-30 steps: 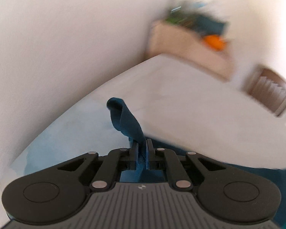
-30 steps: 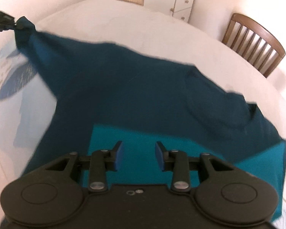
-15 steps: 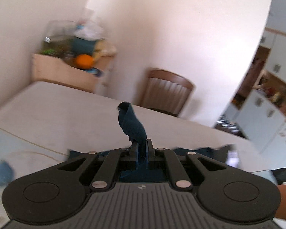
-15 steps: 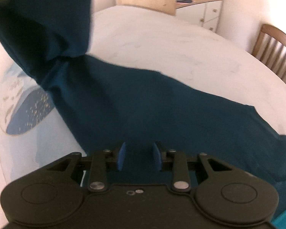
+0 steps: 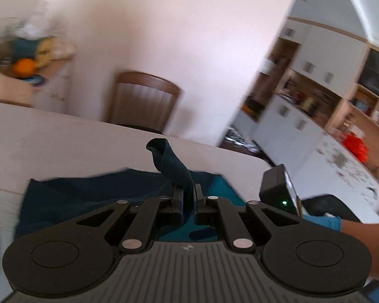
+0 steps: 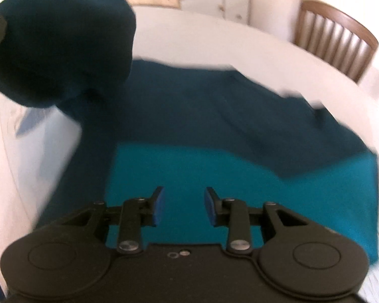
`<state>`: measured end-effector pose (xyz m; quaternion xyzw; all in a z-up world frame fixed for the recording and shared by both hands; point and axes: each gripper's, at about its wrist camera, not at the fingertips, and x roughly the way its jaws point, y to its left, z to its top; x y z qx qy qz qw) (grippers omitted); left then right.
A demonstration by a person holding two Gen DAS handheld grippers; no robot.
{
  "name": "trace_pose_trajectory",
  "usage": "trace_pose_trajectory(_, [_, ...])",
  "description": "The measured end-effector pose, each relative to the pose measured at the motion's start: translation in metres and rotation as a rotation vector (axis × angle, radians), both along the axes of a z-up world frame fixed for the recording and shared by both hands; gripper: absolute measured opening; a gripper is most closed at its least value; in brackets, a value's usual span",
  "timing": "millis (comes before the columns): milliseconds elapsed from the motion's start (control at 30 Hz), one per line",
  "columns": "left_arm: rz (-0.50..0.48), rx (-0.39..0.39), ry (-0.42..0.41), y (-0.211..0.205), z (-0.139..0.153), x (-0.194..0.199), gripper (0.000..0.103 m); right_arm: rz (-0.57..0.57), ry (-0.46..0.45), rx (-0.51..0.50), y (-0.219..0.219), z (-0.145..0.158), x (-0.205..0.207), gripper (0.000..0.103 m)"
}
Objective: Fold clothes
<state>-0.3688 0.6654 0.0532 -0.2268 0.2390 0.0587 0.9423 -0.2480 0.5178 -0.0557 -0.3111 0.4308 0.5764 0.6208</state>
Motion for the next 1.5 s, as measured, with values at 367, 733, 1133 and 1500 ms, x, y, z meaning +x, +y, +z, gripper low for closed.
trace_pose_trajectory(367, [-0.382, 0.010, 0.042, -0.129, -0.042, 0.055, 0.006, -0.264, 0.112, -0.010, -0.052, -0.031, 0.098, 0.103])
trace_pose_trajectory(733, [-0.442, 0.053, 0.186, -0.169, -0.115, 0.084, 0.006, -0.317, 0.087, 0.015, -0.093, -0.006, 0.119, 0.103])
trace_pose_trajectory(1133, [-0.535, 0.004, 0.264, -0.142, -0.115, 0.028, 0.063, -0.175, 0.062, -0.059, -0.141, -0.002, 0.063, 0.103])
trace_pose_trajectory(1500, [0.067, -0.024, 0.264, 0.009, -0.116, -0.046, 0.068, -0.031, -0.054, -0.057, -0.088, -0.003, 0.029, 0.103])
